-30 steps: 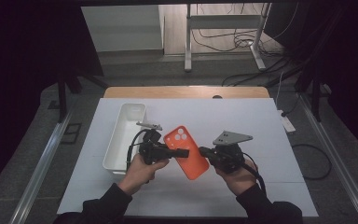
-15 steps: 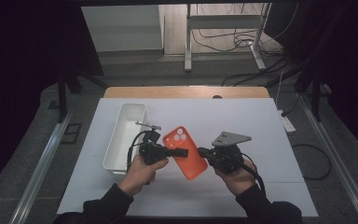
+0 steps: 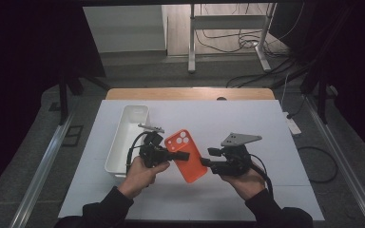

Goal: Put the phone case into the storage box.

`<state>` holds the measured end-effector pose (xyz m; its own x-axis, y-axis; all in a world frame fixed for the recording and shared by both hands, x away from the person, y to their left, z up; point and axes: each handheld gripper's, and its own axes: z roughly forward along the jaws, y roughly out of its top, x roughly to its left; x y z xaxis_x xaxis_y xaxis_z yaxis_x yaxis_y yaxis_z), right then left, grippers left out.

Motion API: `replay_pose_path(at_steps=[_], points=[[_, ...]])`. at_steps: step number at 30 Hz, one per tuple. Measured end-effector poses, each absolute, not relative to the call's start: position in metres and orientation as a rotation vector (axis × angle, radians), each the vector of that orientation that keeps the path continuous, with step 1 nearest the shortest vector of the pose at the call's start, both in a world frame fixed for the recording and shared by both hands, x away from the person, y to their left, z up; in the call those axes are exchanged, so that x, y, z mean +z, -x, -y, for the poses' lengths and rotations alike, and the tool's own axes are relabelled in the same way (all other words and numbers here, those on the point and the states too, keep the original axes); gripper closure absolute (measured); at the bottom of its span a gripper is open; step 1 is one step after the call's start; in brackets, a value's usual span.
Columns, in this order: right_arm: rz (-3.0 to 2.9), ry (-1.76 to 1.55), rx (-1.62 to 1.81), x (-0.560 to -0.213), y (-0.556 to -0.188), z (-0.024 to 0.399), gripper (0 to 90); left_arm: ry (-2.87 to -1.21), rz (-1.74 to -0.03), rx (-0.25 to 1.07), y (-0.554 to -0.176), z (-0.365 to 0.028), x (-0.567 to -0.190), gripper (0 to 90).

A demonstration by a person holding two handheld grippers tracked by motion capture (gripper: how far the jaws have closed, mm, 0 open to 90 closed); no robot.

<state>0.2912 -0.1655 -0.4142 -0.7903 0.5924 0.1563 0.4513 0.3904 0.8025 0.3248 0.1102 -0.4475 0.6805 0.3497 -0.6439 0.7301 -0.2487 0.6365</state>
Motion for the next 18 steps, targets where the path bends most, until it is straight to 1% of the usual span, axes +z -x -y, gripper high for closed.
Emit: replay_pose_path(at_steps=[5,6,7,8,10,11,12,18], points=[[-2.544,-0.971,1.416,-0.417,-0.296,0.170,23.3,-1.866,-0.808,-0.446,-0.326,-0.115,-0.446,85.8],[-2.550,-0.971,1.423,-0.418,-0.296,0.171,20.8,-1.871,-0.803,-0.445,-0.326,-0.115,-0.446,85.8],[-2.550,-0.971,1.423,-0.418,-0.296,0.171,20.8,-1.871,-0.803,-0.445,-0.326,-0.115,-0.446,85.8],[-2.554,-0.960,1.442,-0.419,-0.296,0.173,13.6,-1.874,-0.794,-0.447,-0.326,-0.117,-0.445,85.7],[-2.556,-0.943,1.443,-0.421,-0.295,0.173,4.2,-1.875,-0.789,-0.445,-0.326,-0.117,-0.445,85.7],[-2.553,-0.931,1.438,-0.422,-0.295,0.173,1.2,-1.876,-0.782,-0.441,-0.326,-0.118,-0.445,85.7],[-2.544,-0.915,1.432,-0.424,-0.294,0.172,0.0,-1.877,-0.780,-0.440,-0.326,-0.119,-0.445,85.6],[-2.575,-0.869,1.469,-0.430,-0.293,0.175,0.0,-1.894,-0.755,-0.428,-0.326,-0.120,-0.444,85.6]])
